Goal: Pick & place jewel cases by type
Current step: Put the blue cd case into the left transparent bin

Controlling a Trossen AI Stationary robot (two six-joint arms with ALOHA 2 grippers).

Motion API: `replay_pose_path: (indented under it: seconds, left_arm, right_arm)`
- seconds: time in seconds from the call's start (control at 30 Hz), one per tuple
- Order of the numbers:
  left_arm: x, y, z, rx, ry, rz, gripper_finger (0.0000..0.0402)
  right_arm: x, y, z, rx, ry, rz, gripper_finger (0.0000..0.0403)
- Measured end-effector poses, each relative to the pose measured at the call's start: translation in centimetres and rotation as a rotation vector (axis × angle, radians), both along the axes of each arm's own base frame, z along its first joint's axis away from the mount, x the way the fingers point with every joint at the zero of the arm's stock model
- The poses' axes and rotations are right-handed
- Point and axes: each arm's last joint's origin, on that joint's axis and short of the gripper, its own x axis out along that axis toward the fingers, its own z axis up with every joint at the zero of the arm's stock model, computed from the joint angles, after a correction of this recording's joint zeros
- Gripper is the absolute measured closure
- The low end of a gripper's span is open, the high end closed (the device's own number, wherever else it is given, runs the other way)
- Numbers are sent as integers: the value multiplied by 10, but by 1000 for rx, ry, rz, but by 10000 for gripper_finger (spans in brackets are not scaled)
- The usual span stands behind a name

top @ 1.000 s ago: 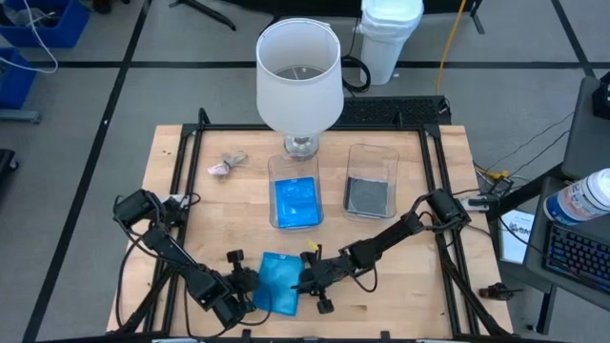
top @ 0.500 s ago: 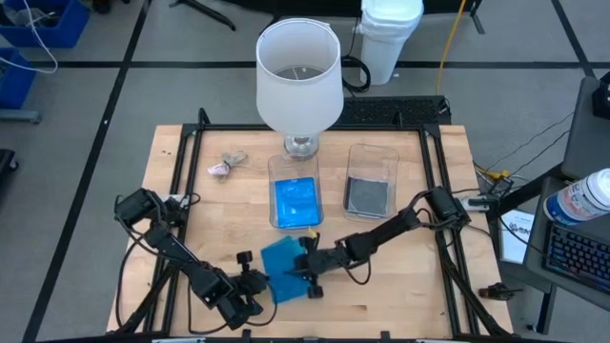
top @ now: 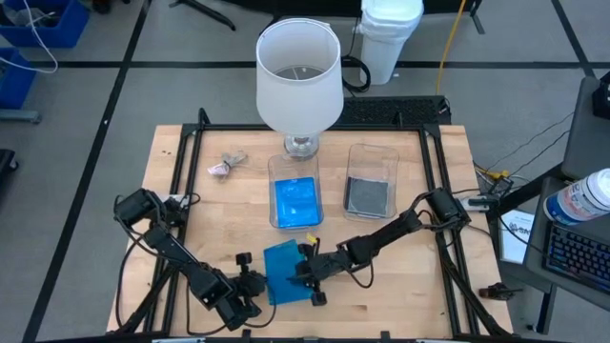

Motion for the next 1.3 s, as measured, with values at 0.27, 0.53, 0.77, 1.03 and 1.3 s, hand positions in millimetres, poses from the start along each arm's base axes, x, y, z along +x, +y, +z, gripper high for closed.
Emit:
replay_pose_path:
  seconds: [0.27,0.53,0.77,1.03,1.3]
  left_arm:
    - [0,0,0,4,2,-2,367]
    - [0,0,0,24,8,-25,366]
    - [-1,0,0,40,13,-43,366]
    - [0,0,0,47,14,-52,366]
    - [0,0,0,58,18,-64,366]
  right_arm:
    - [-10,0,8,123,171,41,362]
    - [-16,-3,39,198,167,-1,349]
    - [-11,-9,48,357,171,31,343]
    - [-8,-15,50,472,223,36,323]
    - [-6,-15,54,544,223,97,298]
